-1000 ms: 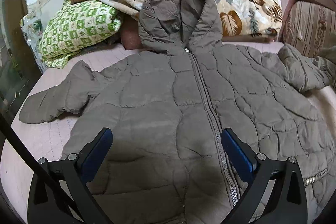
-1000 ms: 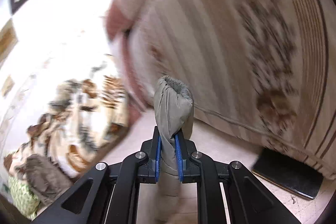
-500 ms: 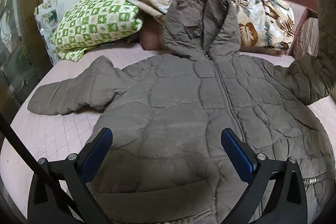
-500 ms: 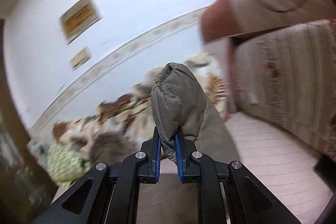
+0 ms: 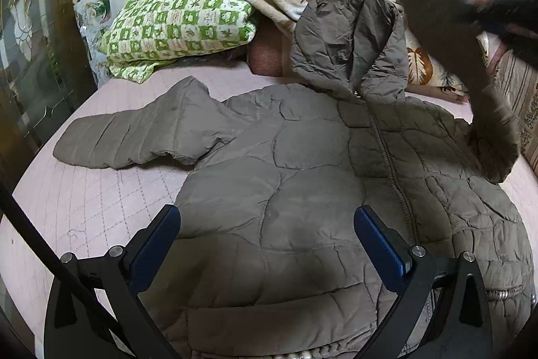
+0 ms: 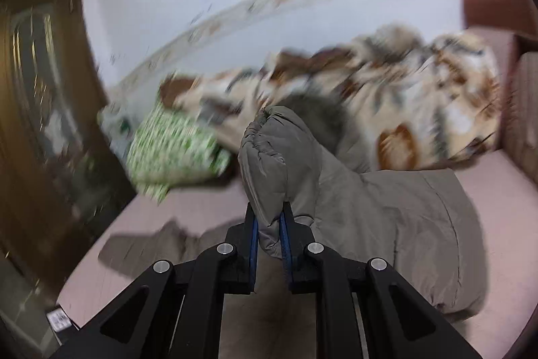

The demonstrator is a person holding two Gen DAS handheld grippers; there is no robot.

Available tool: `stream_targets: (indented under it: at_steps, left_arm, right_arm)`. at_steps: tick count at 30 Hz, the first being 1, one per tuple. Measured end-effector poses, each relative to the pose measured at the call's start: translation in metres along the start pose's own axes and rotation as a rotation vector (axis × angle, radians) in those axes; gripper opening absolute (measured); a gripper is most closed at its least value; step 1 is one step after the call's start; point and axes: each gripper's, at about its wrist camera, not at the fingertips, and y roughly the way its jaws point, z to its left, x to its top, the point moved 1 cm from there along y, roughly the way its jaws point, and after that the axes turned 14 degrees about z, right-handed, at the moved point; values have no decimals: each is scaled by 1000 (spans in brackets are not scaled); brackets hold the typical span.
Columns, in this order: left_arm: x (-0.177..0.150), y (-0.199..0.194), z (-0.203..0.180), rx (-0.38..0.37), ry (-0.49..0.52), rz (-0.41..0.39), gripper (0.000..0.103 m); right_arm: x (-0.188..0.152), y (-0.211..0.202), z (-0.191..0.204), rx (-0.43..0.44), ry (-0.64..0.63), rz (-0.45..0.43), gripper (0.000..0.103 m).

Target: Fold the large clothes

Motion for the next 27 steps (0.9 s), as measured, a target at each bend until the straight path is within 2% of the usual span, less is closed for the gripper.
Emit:
stream_targets:
  at_steps: [3, 8, 13, 15, 17, 18, 21, 24, 27]
  left_arm:
    - [-1, 3, 2, 5, -1, 15, 103]
    - [-2, 6, 4, 3, -9, 31, 103]
    - [-1, 10, 2, 3, -7, 45, 103]
    - [-1, 11, 2, 3, -7, 47, 103]
    - [0, 11, 1, 5, -7, 47, 103]
    - [-1, 11, 2, 3, -8, 45, 103]
    - [-1, 11, 2, 4, -12, 45, 103]
    - [0, 11, 2, 4, -16, 45, 103]
    - [1, 11, 2, 8, -12, 46, 103]
  right_arm:
    - [-19, 49, 16, 6, -28, 100, 13]
    - [-54, 116, 15, 57, -4, 271, 13]
    - [-75, 145, 17, 87, -5, 340, 14]
    - [-81, 150, 14, 108, 14, 357, 24]
    - [-85, 158, 12, 135, 26, 414, 53]
    - [-86, 160, 11, 147, 31, 435, 57]
    - [-81, 152, 13, 216, 25, 442, 59]
    - [-66, 128, 12, 262, 7, 380, 64]
    - [-47, 99, -6, 188, 26, 273, 69]
